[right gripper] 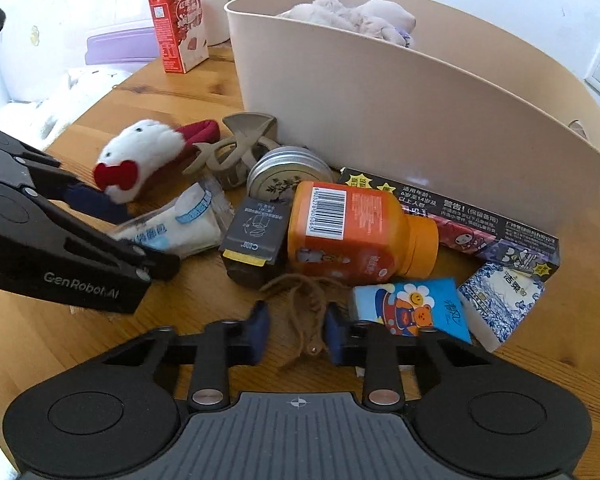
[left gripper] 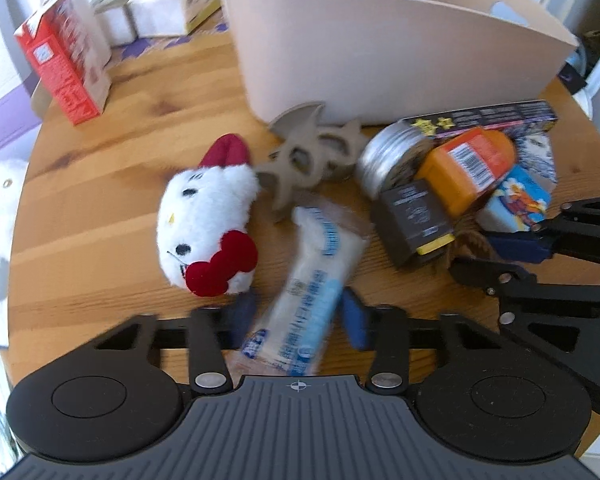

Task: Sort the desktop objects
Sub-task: 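Grasp the bread packet with the left tool while the right tool grasps the brown hair clip, then carry both items over the basket and open both tools to release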

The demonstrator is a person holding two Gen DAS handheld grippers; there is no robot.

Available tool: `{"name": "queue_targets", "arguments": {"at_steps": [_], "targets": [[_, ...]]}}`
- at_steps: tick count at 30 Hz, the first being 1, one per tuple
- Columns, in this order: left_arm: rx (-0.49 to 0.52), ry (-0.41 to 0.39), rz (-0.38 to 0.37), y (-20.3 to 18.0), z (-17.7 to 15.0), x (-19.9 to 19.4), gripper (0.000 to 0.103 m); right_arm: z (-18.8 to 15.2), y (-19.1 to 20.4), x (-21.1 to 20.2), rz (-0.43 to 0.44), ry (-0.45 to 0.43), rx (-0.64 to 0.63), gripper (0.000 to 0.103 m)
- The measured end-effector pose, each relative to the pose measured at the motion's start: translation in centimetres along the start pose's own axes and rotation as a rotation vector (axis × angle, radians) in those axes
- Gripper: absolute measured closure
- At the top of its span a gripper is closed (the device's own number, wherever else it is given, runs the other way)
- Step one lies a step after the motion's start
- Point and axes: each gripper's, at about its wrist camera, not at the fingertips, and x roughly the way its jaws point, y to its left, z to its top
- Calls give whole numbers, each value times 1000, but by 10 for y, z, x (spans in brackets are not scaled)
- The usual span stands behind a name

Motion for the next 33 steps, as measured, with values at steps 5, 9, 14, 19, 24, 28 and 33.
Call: {"name": "queue_targets", "arguments": {"at_steps": [5, 9, 14, 19, 24, 28, 33], "targets": [[6, -1, -6, -4, -1, -1, 73, -8, -3, -5, 16, 7, 29, 85], [-11, 5, -23, -3, -4, -5, 76, -14, -3, -10, 24, 5, 50, 85], [-29, 16, -51, -2, -15, -13, 77, -20, -4, -25, 30, -19, 71, 85], [-56, 10, -76, -4, -22, -27, 77, -21, -9, -45, 42, -65, 114, 85], [-62, -6, -67, -2, -22, -45, 77, -21, -14, -69, 42, -111, 132, 85], [-86, -74, -67, 1, -22, -69, 78, -18, -18, -86, 37, -144, 128, 85], [-69, -156, -63, 0, -17, -97, 78, -14, -26, -107, 34, -194, 142, 85]]}}
